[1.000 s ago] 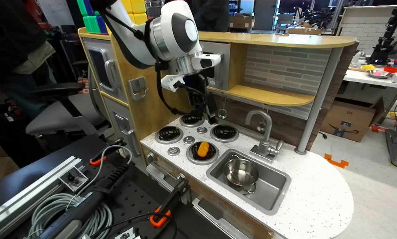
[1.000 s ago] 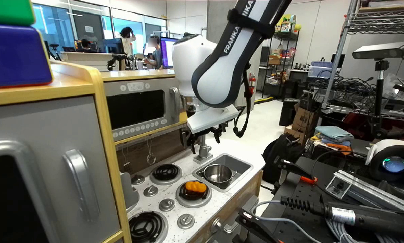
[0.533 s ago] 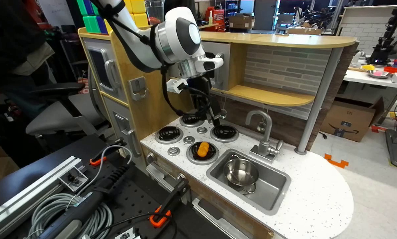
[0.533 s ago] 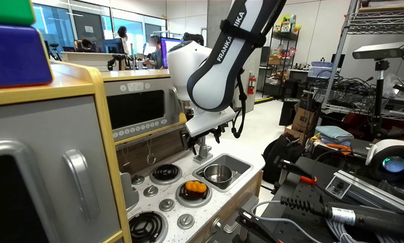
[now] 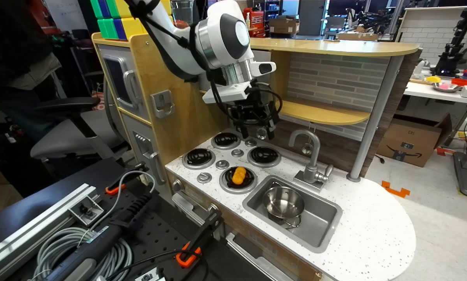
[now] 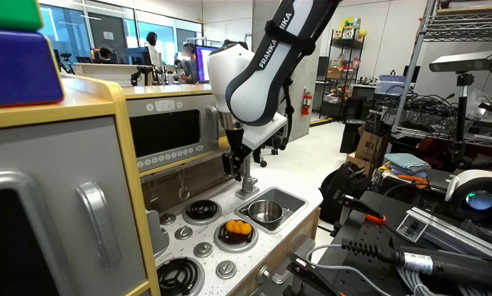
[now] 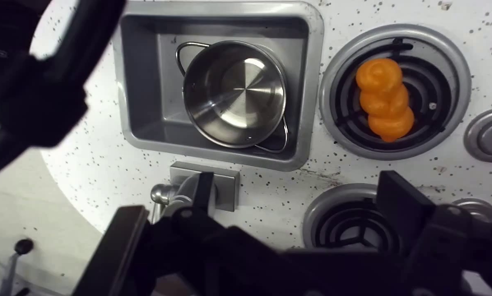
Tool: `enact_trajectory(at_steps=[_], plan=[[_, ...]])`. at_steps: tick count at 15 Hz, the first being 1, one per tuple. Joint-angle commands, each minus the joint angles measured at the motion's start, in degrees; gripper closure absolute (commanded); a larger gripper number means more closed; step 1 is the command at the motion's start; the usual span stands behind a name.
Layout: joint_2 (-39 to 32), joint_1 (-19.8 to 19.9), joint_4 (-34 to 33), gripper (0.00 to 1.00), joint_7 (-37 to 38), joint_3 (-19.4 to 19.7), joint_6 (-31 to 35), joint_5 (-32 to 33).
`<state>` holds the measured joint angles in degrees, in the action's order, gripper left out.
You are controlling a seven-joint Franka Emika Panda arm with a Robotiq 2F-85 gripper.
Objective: Put the orange toy into the silver pot.
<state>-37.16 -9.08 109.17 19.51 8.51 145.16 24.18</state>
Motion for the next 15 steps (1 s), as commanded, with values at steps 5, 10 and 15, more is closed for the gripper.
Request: enact_trajectory(at_steps=[5, 10, 15], plan=[[-5.0, 8.7, -8.6, 0.0, -29.9, -9.4, -8.9, -9.2], [-4.2, 7.4, -3.9, 0.0, -18.2, -8.1, -14.9, -14.5], [-10.6, 10.4, -0.5, 0.0, -15.6, -10.5, -5.3, -26.0]])
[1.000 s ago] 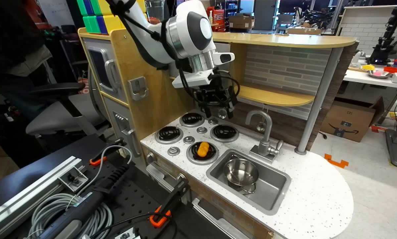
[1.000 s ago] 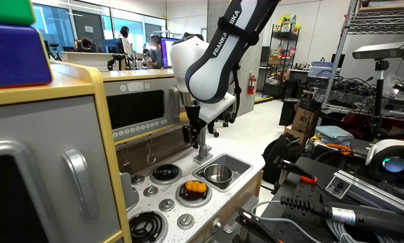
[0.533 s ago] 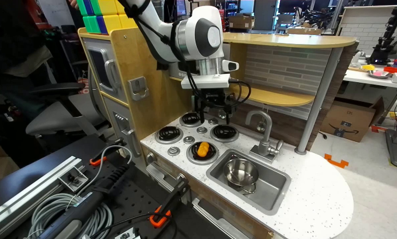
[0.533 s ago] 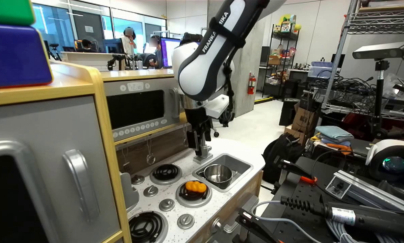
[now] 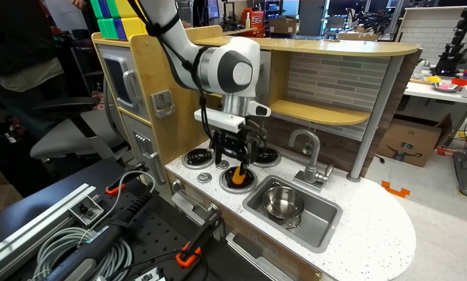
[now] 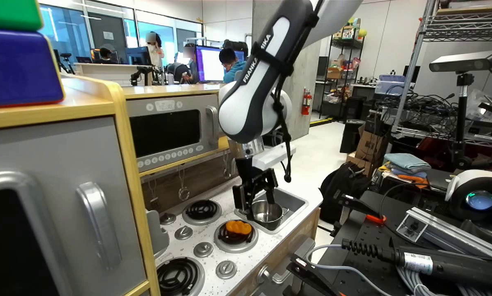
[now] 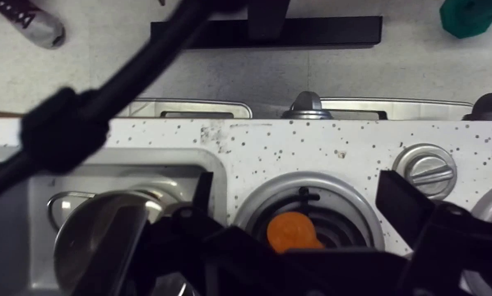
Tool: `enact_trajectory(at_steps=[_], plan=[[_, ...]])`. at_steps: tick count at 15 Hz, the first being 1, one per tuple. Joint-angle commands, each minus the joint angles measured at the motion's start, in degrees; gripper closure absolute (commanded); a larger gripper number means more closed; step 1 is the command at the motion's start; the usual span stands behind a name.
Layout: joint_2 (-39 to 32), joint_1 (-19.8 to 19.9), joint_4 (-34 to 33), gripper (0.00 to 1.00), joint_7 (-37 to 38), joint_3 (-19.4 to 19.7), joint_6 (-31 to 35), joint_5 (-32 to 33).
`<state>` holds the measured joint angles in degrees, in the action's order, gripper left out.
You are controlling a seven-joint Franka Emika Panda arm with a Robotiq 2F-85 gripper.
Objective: Put the orange toy into the silver pot.
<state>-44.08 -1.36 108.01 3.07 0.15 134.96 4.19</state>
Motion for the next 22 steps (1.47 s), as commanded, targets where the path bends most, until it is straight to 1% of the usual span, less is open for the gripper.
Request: enact_trajectory(at_steps=[1, 2, 3, 4, 6, 11, 15, 21, 22], plan=[[-4.6, 3.7, 1.2, 0.0, 0.2, -3.0, 7.0, -8.5], [-5.3, 4.9, 1.7, 0.0, -0.7, -4.1, 9.2, -10.9], [-4.3, 1.7, 1.1, 0.0, 0.1, -1.3, 5.9, -7.4], [-5.3, 2.5, 1.2, 0.0, 0.0, -2.0, 7.3, -8.8], [-6.0, 3.3, 1.2, 0.0, -0.1, -2.5, 8.0, -9.6], [-7.5, 3.2, 0.0, 0.0, -2.0, -2.7, 15.5, -8.9], [-11.4, 2.1, -4.0, 0.0, -2.1, -3.1, 19.6, -8.6], [-19.5, -2.2, -12.8, 0.0, -0.4, -1.3, 23.3, -7.2], [-20.0, -2.7, -13.5, 0.15, -0.2, -0.8, 23.1, -7.0]])
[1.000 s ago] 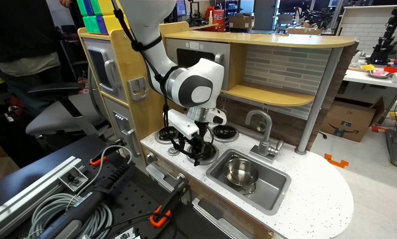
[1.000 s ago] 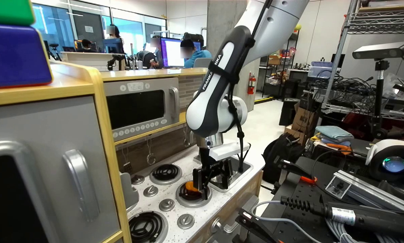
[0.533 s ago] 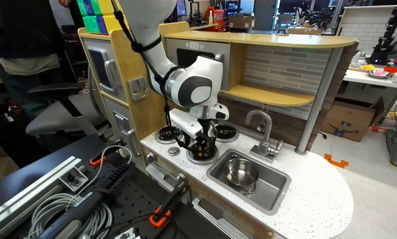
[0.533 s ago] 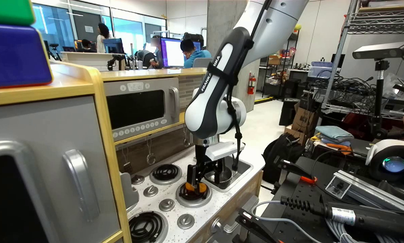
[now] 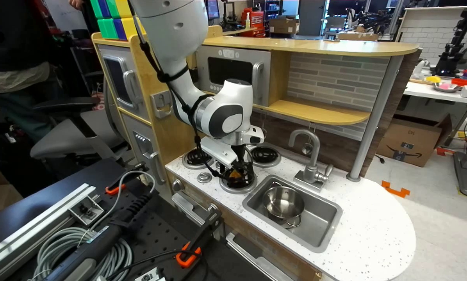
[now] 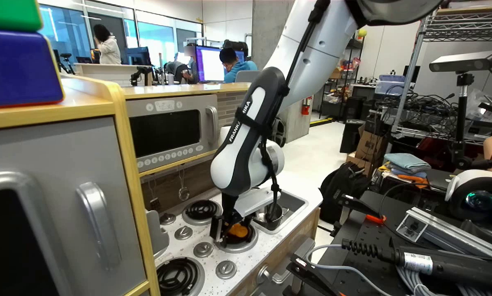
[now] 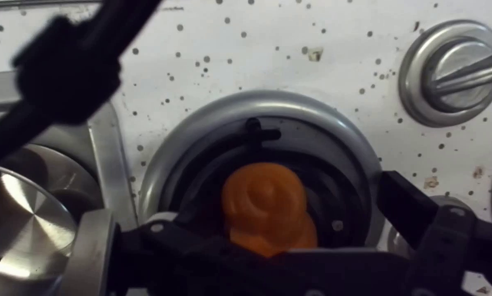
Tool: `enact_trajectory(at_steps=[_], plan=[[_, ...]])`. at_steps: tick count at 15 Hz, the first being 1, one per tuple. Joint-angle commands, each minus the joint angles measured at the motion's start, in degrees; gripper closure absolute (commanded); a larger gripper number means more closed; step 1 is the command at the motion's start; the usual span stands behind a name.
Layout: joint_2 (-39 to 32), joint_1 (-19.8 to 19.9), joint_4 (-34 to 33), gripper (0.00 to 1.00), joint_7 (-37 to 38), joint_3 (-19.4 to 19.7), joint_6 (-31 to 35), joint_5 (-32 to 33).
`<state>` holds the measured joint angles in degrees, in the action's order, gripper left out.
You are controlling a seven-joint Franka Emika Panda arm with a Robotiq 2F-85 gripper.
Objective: Put the orange toy into the silver pot.
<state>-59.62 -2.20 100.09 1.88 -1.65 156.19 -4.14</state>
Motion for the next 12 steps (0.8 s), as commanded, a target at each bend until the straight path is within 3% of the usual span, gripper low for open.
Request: enact_trajectory(at_steps=[1, 3, 5, 12], plan=[[-4.6, -2.1, -6.1, 0.28, 1.1, 1.0, 1.7, 1.4], [-4.9, -2.6, -7.2, 0.43, 1.3, 1.0, 1.8, 1.4], [-4.5, -2.8, -6.7, 0.52, 2.1, 1.1, 1.8, 1.2], [0.0, -0.5, -3.0, 0.57, 1.8, -0.7, 2.4, -0.1]])
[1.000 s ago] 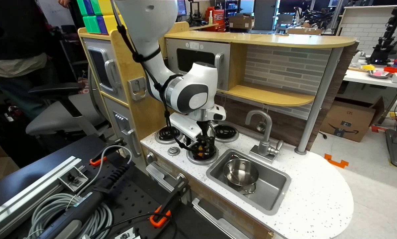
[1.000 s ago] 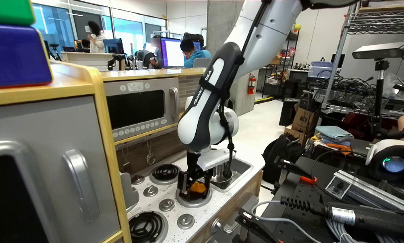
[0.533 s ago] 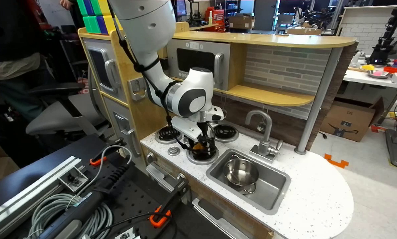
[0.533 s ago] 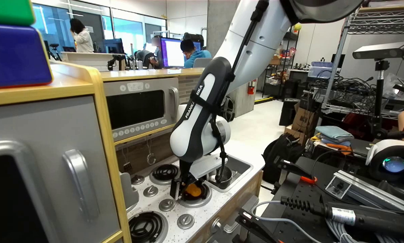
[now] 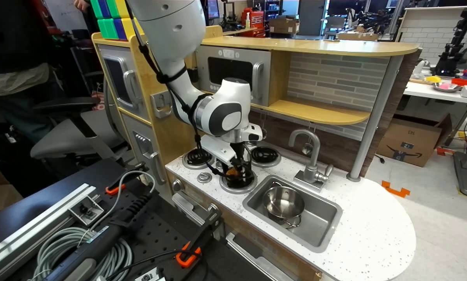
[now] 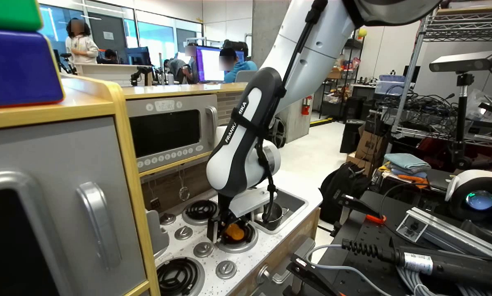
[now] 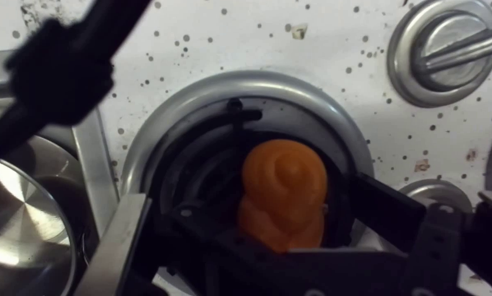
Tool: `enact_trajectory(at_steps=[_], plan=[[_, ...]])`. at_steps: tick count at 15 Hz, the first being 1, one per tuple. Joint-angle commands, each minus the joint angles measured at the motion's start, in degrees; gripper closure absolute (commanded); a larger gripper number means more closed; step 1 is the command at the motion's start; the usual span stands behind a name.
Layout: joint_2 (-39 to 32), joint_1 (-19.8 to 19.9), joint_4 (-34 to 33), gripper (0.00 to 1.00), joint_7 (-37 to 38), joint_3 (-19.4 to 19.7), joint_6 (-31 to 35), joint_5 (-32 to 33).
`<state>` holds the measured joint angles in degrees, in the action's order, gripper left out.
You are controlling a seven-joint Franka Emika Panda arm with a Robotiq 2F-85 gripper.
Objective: Put the orange toy into the silver pot.
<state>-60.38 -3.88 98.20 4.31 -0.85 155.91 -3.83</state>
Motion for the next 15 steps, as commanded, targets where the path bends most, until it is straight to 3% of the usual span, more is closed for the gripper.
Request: enact_trajectory(at_steps=[1, 6, 15], plan=[[1.7, 1.8, -0.2, 0.58, -1.0, -1.9, 3.1, -0.7], [5.5, 4.7, 3.7, 0.69, -3.1, -4.2, 5.1, -1.5], [7.5, 10.5, 3.5, 0.69, -5.1, -9.7, 11.6, -2.5]])
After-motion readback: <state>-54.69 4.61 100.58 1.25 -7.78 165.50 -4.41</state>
